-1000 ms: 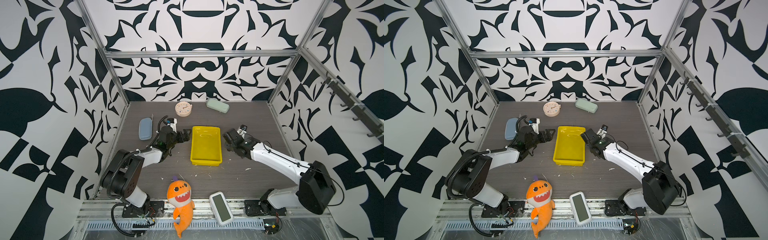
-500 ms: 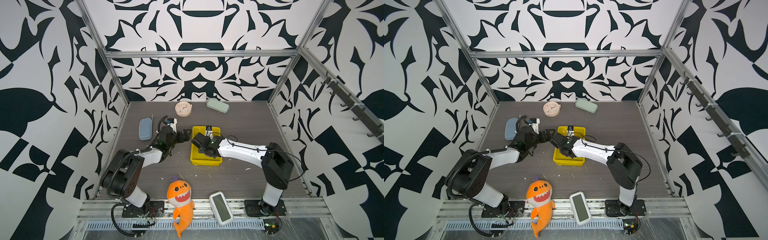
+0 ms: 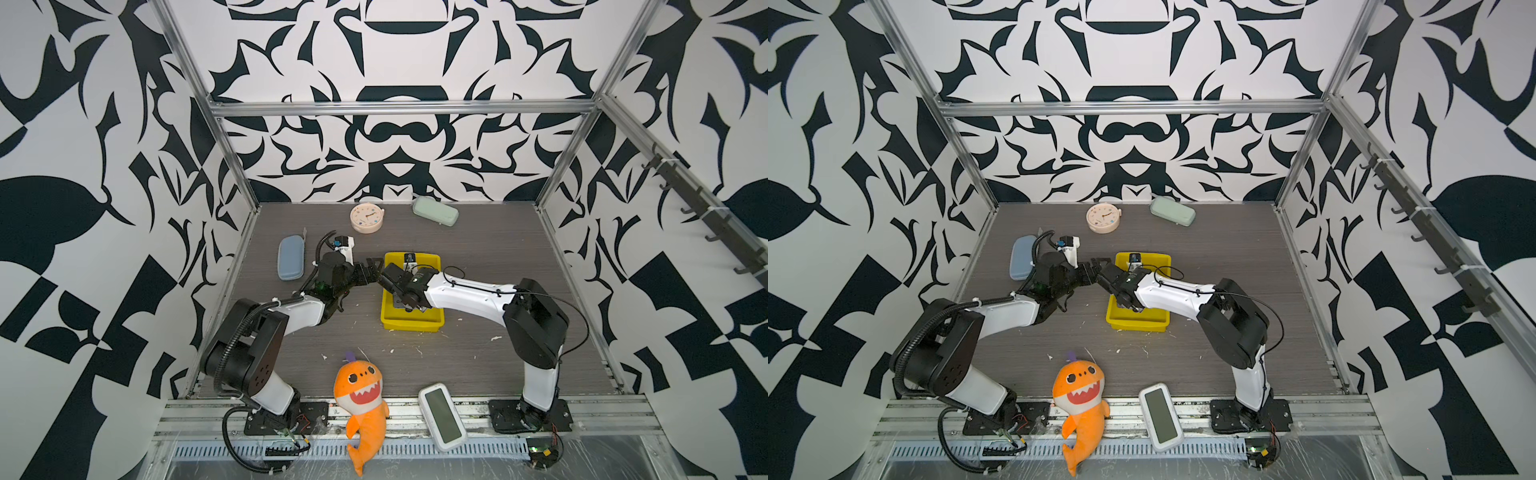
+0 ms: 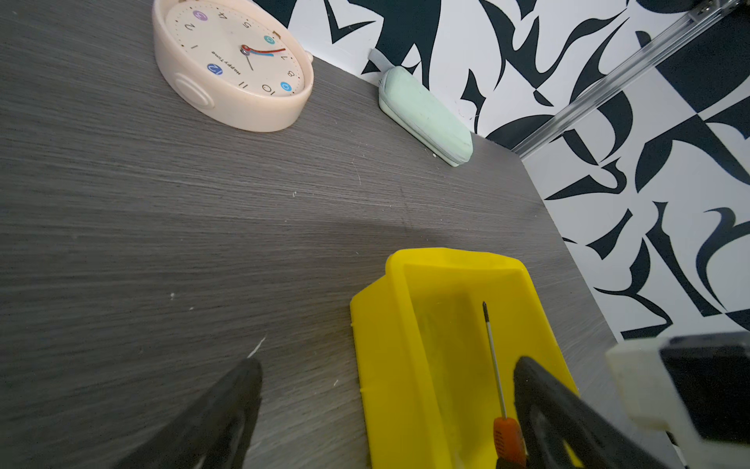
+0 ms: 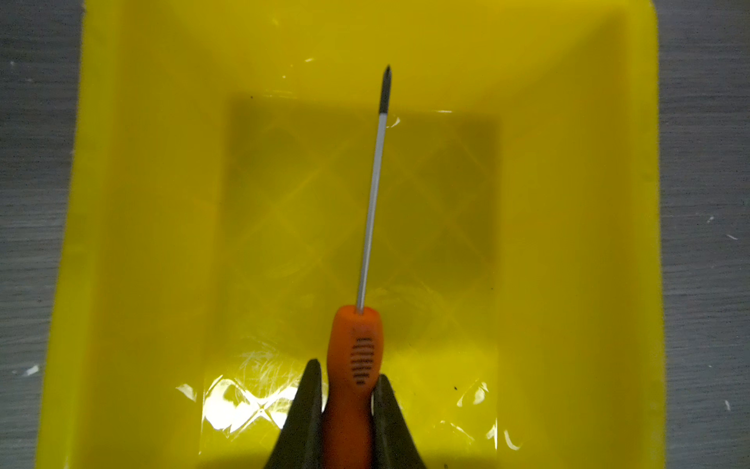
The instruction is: Put the screwdriver in the bin
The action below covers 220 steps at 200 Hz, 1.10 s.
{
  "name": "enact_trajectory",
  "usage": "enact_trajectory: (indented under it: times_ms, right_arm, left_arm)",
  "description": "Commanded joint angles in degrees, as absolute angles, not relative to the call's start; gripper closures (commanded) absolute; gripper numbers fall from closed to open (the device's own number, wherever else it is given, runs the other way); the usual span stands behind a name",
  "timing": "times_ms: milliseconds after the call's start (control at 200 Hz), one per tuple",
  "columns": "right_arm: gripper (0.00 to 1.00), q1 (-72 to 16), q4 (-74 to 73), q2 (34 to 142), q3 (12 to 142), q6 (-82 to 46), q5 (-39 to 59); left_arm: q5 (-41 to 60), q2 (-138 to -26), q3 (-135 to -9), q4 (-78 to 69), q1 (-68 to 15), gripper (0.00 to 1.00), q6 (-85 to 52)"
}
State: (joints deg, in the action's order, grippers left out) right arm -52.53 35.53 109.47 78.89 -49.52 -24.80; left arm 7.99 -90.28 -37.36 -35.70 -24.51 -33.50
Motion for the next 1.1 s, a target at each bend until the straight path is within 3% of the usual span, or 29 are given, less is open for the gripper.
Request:
enact_trajectory:
  times_ms: [0, 145, 205, 430, 575, 665, 855, 1095]
  right_arm:
    - [0.86, -52.5, 37.9, 108.1, 81.3, -49.5, -26.0]
    - [0.56, -52.5, 39.4, 107.1, 80.6, -51.0, -27.8]
    - [0.50, -52.5, 39.3, 106.6, 80.2, -50.9, -27.8]
    - [0.42, -52.5, 39.4, 101.1, 79.3, -49.4, -29.6]
    - [0.30, -52.5, 37.9, 92.2, 76.2, -44.6, -39.8]
    - [0.01, -52.5, 29.1, 86.4, 70.3, -34.7, -45.5]
    - [0.00, -49.9, 16.5, 79.6, 60.5, -19.5, -59.5]
    - [0.01, -28.0, 0.1, 77.2, 44.4, -15.8, -60.0]
  left_arm:
    - [8.6, -91.6, -39.2, -35.9, -24.6, 0.00, -34.1]
    - [9.1, -91.9, -39.4, -35.9, -24.7, 0.00, -34.3]
    - [9.1, -92.0, -39.5, -35.8, -24.7, 0.01, -34.3]
    - [9.1, -91.7, -39.4, -35.6, -24.7, 0.00, -34.1]
    - [8.9, -91.7, -39.6, -35.3, -24.6, 0.00, -34.0]
    - [9.3, -91.9, -39.7, -35.3, -24.7, 0.00, -34.4]
    - [8.9, -92.0, -39.8, -34.9, -24.6, 0.00, -34.0]
    - [9.0, -91.8, -39.7, -35.0, -24.7, 0.01, -34.0]
